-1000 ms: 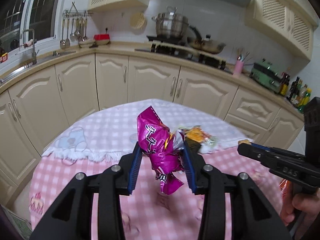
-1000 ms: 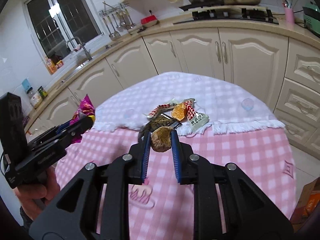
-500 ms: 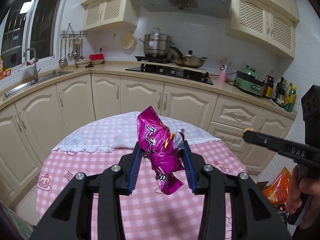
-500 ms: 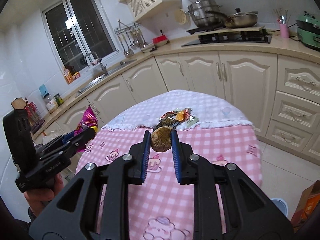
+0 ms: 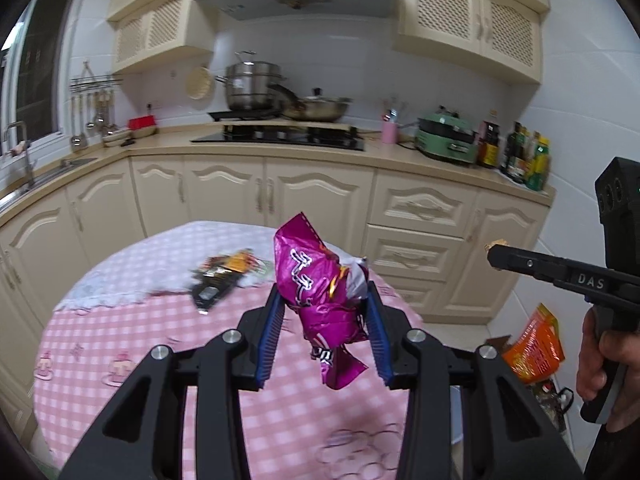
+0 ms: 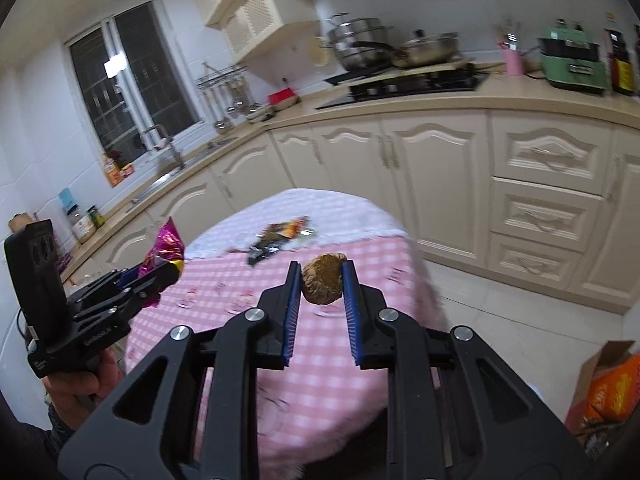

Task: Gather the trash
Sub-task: 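Carry the magenta wrapper and brown snack to the blue bin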

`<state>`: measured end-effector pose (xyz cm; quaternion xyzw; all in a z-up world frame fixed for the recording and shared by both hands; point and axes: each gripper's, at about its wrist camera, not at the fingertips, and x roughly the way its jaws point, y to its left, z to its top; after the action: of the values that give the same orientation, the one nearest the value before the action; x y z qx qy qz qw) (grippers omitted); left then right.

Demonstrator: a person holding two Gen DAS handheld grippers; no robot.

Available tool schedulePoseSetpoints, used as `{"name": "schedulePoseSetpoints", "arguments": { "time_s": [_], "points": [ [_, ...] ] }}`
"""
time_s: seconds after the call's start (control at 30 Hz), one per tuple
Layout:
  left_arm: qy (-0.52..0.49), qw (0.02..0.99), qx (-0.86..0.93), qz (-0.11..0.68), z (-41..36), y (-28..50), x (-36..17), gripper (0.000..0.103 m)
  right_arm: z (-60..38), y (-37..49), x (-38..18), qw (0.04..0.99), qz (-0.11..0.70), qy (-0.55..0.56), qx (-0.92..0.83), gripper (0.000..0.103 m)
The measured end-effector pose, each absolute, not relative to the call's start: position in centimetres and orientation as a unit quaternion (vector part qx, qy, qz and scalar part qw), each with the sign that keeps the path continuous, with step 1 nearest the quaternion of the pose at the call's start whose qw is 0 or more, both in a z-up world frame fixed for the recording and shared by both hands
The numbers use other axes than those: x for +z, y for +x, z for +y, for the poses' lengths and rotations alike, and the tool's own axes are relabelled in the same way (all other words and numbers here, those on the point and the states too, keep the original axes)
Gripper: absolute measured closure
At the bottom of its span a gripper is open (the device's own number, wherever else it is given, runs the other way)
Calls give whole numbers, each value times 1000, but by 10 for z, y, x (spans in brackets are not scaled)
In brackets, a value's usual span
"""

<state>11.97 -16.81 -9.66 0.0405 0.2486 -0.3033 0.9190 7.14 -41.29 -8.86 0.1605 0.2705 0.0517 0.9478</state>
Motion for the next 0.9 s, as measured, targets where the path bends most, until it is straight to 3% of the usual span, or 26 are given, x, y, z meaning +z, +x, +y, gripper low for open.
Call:
{"name": "schedulePoseSetpoints", "arguments": {
  "time_s": [0.33, 0.9],
  "points": [
    [77, 873, -388, 286, -262, 90, -138, 64, -504, 27, -152, 926, 314, 198, -66, 82],
    [175, 754, -470, 423, -448, 74, -281, 64, -619, -5, -301, 837, 406, 328, -167, 82]
  ]
}}
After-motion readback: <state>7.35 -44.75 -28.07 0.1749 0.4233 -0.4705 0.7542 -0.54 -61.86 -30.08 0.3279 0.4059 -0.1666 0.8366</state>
